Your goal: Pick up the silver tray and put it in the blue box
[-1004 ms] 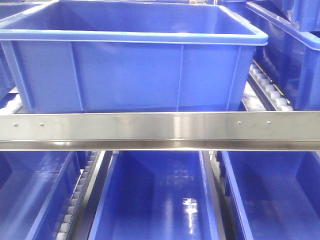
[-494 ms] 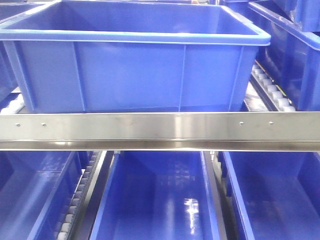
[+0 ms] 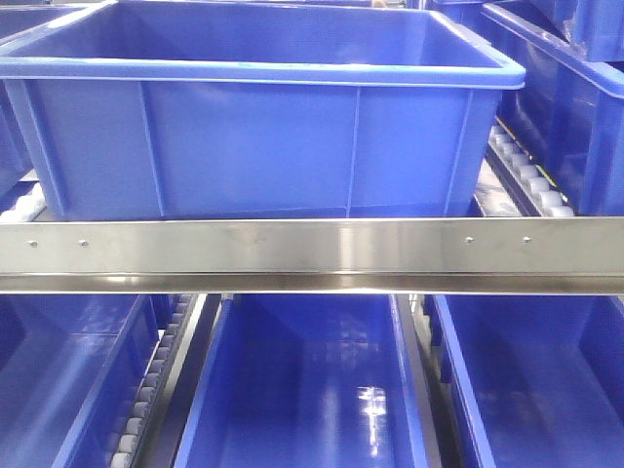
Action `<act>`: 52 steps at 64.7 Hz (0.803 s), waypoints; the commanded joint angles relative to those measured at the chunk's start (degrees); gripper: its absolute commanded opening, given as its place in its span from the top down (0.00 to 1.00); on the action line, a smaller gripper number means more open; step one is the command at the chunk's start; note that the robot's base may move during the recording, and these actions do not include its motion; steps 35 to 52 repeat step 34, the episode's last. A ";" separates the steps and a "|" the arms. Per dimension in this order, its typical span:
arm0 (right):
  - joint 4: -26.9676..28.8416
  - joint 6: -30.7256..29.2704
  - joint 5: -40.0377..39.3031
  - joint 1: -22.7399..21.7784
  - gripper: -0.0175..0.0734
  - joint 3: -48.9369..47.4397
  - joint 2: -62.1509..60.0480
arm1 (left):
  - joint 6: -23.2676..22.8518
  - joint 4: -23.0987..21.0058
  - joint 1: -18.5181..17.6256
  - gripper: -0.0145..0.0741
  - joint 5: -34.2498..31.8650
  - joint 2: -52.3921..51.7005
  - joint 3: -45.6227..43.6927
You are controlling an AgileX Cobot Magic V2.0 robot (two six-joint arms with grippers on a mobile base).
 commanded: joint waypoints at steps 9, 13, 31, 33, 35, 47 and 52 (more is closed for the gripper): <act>-0.27 -0.17 -4.71 -0.34 0.75 0.16 -0.91 | -0.55 -0.57 -0.13 0.95 -4.35 -1.14 -0.09; -0.27 -0.17 -4.71 -0.34 0.75 0.16 -0.91 | -0.55 -0.57 -0.13 0.95 -4.35 -1.14 -0.09; -0.27 -0.17 -4.71 -0.34 0.75 0.16 -0.91 | -0.55 -0.57 -0.13 0.95 -4.35 -1.14 -0.09; -0.27 -0.17 -4.71 -0.34 0.75 0.16 -0.91 | -0.55 -0.57 -0.13 0.95 -4.35 -1.14 -0.09; -0.27 -0.17 -4.71 -0.34 0.75 0.16 -0.91 | -0.55 -0.57 -0.13 0.95 -4.35 -1.14 -0.09; -0.27 -0.17 -4.71 -0.34 0.75 0.16 -0.91 | -0.55 -0.57 -0.13 0.95 -4.35 -1.14 -0.09; -0.27 -0.17 -4.71 -0.34 0.75 0.16 -0.91 | -0.55 -0.57 -0.13 0.95 -4.35 -1.14 -0.09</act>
